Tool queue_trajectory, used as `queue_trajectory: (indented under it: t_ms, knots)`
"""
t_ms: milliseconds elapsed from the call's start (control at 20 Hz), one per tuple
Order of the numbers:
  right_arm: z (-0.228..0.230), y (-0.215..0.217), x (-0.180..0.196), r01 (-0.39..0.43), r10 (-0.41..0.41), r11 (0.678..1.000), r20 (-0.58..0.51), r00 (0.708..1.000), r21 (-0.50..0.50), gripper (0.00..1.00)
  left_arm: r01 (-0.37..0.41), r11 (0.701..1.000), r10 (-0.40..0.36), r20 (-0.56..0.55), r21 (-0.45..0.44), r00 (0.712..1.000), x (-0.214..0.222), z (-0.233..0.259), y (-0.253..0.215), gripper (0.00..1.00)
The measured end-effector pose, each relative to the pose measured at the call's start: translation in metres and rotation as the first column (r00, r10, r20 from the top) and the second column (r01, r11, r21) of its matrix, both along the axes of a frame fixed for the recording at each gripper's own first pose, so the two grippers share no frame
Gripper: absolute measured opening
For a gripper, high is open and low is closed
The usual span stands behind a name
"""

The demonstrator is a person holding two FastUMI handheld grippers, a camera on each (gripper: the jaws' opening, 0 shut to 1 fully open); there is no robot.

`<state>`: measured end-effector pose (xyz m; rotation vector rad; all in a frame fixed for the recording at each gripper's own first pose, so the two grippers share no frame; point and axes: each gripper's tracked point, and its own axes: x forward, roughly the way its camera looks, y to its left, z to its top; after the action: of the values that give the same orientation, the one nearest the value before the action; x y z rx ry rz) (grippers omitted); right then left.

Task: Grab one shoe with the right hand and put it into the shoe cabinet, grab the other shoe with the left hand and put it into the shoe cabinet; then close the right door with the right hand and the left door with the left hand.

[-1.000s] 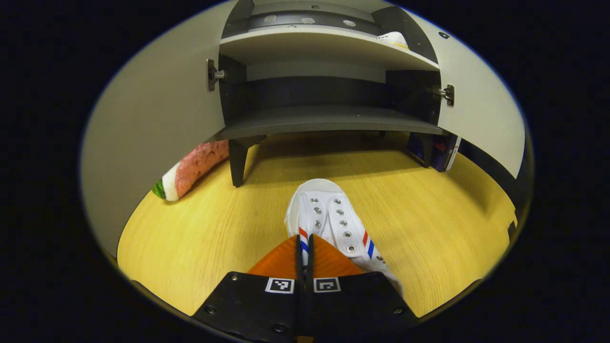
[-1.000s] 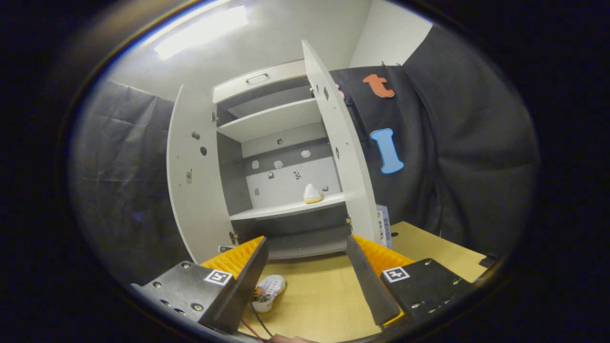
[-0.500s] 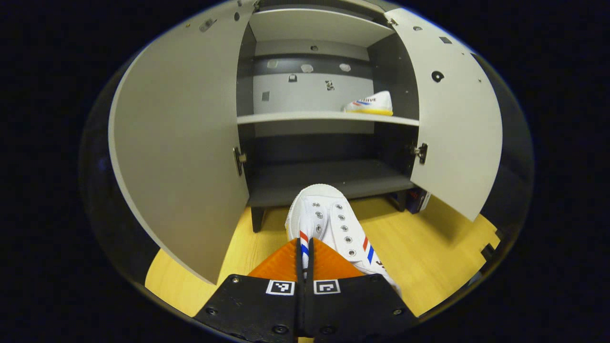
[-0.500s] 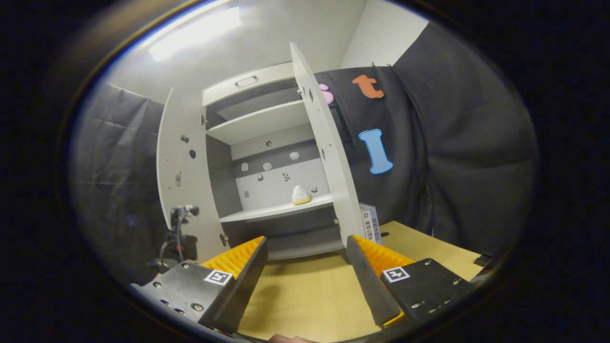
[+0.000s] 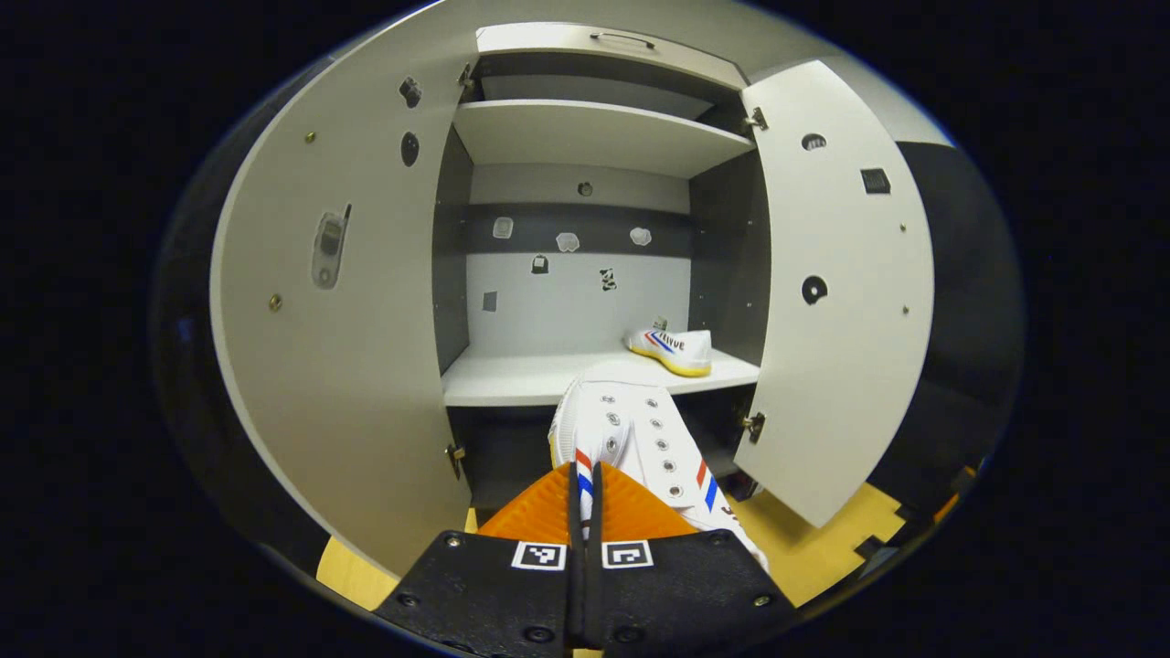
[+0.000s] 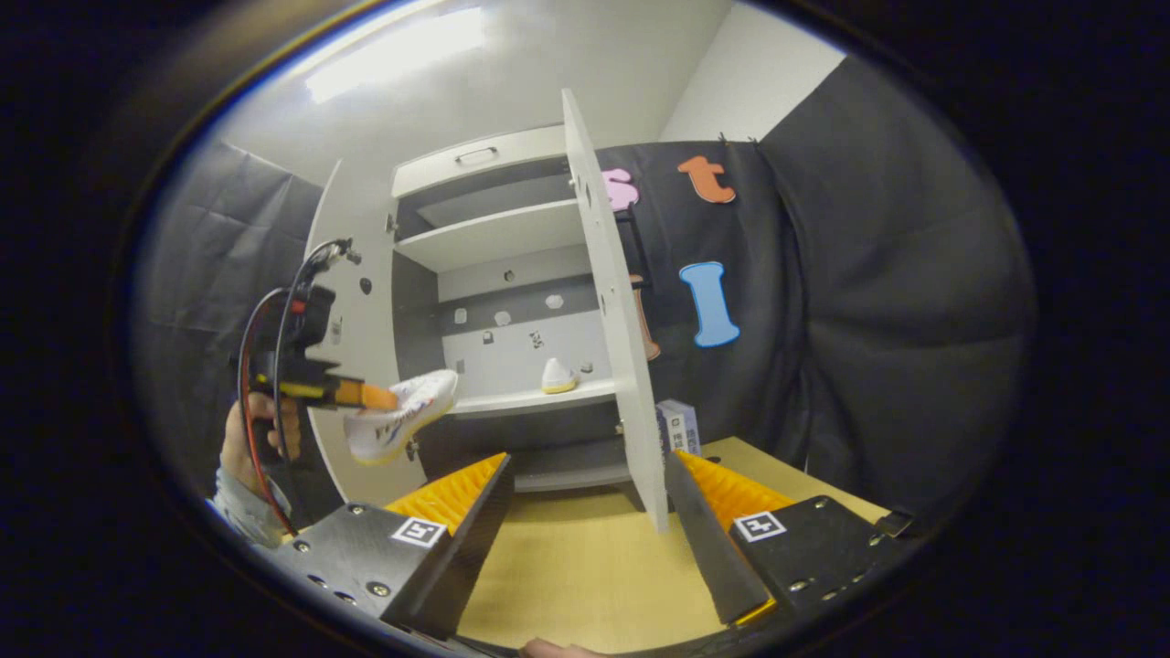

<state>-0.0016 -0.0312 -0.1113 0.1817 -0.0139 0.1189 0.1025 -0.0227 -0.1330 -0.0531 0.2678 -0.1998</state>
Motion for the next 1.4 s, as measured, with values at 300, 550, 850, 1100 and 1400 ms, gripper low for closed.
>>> queue_trajectory:
  t_ms: [300,550,850,1100,1400]
  knots:
    - [0.002,-0.014,-0.017,-0.007,0.007,1.000,0.035,0.999,0.005,0.99,-0.075,0.997,0.077,0.058,-0.024,0.995,0.024,0.028,0.005,0.00]
    - [0.000,-0.034,-0.023,-0.007,0.005,0.998,0.036,0.999,0.066,0.99,-0.086,0.990,0.092,0.045,-0.113,0.995,0.032,0.030,-0.005,0.01]
    - [-0.011,-0.072,-0.016,0.049,-0.050,0.994,0.006,0.999,0.098,0.98,-0.133,0.991,0.133,0.027,-0.024,0.991,0.028,0.026,-0.001,0.00]
    - [-0.033,-0.096,-0.002,0.114,-0.110,0.987,-0.047,0.993,0.117,0.98,-0.153,0.988,0.153,-0.005,-0.004,0.988,0.029,0.021,0.000,0.02]
    - [-0.035,-0.106,-0.002,0.140,-0.134,0.982,-0.053,0.990,0.125,0.99,-0.089,0.995,0.087,0.058,0.045,0.995,0.022,0.039,-0.007,0.23]
